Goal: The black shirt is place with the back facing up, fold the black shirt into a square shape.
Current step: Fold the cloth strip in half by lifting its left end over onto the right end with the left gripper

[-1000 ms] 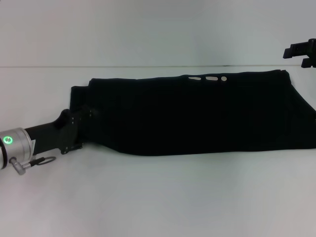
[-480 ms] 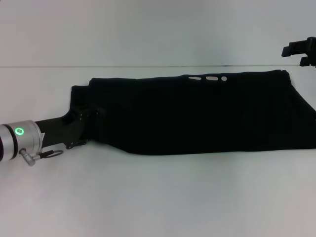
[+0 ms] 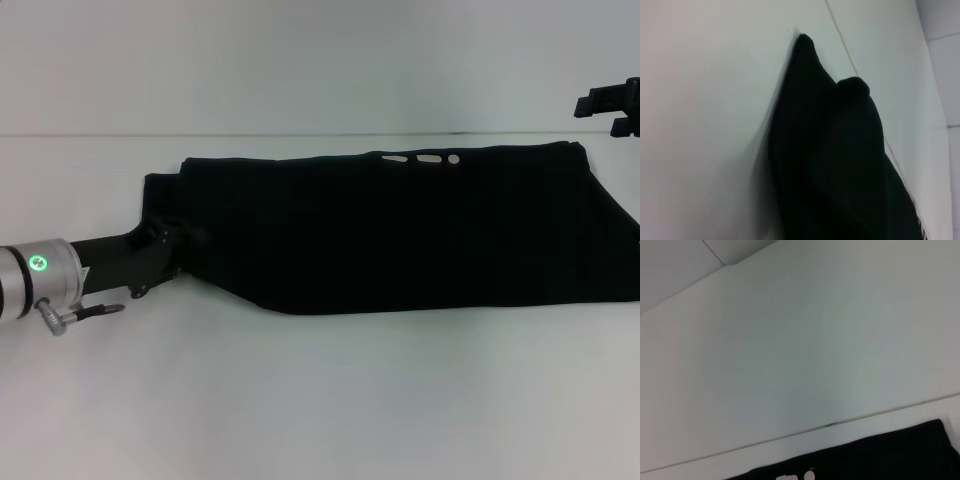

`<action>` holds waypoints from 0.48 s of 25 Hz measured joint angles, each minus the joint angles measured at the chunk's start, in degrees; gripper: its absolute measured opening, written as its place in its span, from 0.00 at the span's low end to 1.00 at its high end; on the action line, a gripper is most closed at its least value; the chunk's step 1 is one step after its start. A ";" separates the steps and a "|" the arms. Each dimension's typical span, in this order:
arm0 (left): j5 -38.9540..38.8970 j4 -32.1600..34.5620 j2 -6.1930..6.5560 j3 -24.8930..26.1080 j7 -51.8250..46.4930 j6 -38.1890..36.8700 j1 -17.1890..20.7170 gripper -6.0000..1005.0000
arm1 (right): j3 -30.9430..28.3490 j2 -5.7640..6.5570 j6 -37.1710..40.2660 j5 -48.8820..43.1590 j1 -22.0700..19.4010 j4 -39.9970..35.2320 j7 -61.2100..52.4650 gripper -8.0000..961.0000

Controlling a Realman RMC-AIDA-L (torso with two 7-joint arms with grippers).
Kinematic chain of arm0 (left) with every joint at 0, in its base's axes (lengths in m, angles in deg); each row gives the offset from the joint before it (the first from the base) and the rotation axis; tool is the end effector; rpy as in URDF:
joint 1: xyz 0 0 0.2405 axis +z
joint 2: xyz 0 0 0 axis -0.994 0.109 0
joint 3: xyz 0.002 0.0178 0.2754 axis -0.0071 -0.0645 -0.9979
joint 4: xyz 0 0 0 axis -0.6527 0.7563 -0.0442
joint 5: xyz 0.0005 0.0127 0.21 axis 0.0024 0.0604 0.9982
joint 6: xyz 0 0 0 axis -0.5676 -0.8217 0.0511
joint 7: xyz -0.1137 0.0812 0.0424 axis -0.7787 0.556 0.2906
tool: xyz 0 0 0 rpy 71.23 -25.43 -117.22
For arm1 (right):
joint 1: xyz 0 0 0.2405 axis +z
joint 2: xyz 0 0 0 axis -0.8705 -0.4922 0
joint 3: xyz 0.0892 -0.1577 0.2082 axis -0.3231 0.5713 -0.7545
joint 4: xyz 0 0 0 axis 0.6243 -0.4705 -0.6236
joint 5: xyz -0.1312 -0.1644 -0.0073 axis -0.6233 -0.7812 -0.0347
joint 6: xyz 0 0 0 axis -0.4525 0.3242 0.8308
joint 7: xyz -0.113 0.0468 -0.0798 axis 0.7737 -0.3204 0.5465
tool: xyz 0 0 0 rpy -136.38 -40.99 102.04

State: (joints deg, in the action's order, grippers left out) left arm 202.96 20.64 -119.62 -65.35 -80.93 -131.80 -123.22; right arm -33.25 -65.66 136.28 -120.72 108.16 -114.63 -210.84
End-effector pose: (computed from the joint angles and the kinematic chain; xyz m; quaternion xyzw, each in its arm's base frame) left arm -0.3238 0.3995 -0.0211 -0.5378 -0.7786 -0.2850 0.1526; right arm 0.2715 0.4838 0.1007 -0.7029 0.6127 0.1612 0.3232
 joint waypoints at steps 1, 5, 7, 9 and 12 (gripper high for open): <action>0.00 0.00 0.00 -0.39 0.15 0.11 -0.08 0.43 | 0.00 0.00 0.01 0.03 -0.01 0.00 0.02 0.72; 0.00 0.14 -0.02 -0.87 0.92 0.17 -0.27 0.29 | -0.04 0.01 -0.16 0.37 -0.11 0.00 0.67 0.72; -0.10 0.21 -0.02 -0.64 1.83 -0.06 -0.19 0.23 | -0.75 -0.02 -0.23 1.93 -0.48 0.00 3.56 0.72; -0.19 0.23 -0.02 -0.48 2.54 -0.15 -0.09 0.18 | -2.88 -0.78 0.11 6.47 -1.59 0.00 10.06 0.72; -0.36 0.25 -0.03 -0.46 3.49 -0.41 -0.13 0.11 | -7.41 -3.30 2.86 20.31 -5.89 -0.52 25.14 0.72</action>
State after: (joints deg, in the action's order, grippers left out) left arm 202.60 20.89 -119.65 -65.81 -77.45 -132.21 -123.35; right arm -40.66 -68.96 139.14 -100.41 102.27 -115.15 -185.71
